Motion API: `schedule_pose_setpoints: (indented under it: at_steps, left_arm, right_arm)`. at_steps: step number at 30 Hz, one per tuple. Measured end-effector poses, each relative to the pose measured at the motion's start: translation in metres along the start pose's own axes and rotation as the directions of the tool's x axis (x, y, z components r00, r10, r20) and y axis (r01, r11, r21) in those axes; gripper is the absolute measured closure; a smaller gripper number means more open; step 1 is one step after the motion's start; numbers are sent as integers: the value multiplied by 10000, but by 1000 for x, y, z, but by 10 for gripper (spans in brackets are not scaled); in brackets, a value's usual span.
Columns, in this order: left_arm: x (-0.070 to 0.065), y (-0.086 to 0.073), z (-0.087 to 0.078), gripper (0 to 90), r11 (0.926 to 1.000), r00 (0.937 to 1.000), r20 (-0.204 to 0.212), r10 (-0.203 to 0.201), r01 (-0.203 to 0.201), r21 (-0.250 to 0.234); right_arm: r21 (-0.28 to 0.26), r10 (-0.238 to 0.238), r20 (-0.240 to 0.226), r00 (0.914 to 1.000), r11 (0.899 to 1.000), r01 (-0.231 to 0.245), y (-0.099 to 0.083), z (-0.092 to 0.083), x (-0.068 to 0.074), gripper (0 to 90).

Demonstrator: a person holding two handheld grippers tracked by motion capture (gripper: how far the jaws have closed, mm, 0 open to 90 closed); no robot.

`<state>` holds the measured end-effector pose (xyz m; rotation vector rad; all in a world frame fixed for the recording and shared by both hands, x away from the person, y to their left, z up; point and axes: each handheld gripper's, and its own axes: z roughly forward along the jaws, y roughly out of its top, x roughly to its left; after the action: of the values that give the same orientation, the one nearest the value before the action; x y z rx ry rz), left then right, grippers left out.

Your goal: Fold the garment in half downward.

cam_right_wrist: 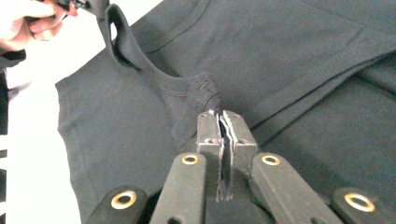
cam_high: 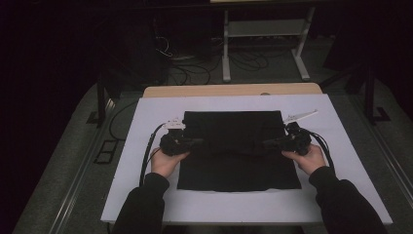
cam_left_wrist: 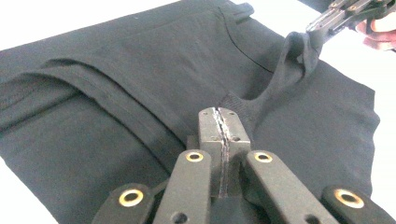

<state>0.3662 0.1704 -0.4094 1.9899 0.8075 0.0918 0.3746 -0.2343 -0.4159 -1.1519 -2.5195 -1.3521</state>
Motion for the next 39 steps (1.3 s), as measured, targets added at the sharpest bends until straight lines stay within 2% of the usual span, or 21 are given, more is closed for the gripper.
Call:
schedule_pose_setpoints:
  at_steps: [4, 9, 11, 15, 26, 35, 39]
  left_arm:
    - [-6, -1, -4, 891, 9997, 9998, -35, 183, -182, 155]
    - [-13, -1, -10, 891, 9995, 9995, -109, 291, -290, 80]
    - [-15, -4, -12, 890, 9997, 9996, -84, 251, -251, 76]
    - [-20, -6, -12, 891, 9988, 9997, 71, 253, -255, 410]
    - [-33, -12, -18, 891, 9987, 9989, 388, 250, -266, 423]
    - [-37, -16, -23, 891, 9988, 9987, 448, 233, -252, 414]
    - [-39, -18, -25, 891, 9992, 9988, 474, 89, -107, 385]
  right_arm:
    - [-74, 60, 21, 10000, 10000, -60, -9, -5, 5, 854]
    - [-111, 220, -78, 9997, 9997, -221, -18, -11, 9, 855]
    - [-55, 130, -126, 9998, 9999, -131, -21, -11, 11, 855]
    - [108, 155, -315, 9994, 9998, -152, -24, -9, 12, 855]
    - [55, 63, -463, 9989, 10000, -61, -29, -17, 23, 855]
    - [102, -39, -505, 9987, 9999, 45, -32, -19, 29, 855]
    - [98, -26, -515, 9987, 9999, 31, -33, -22, 31, 855]
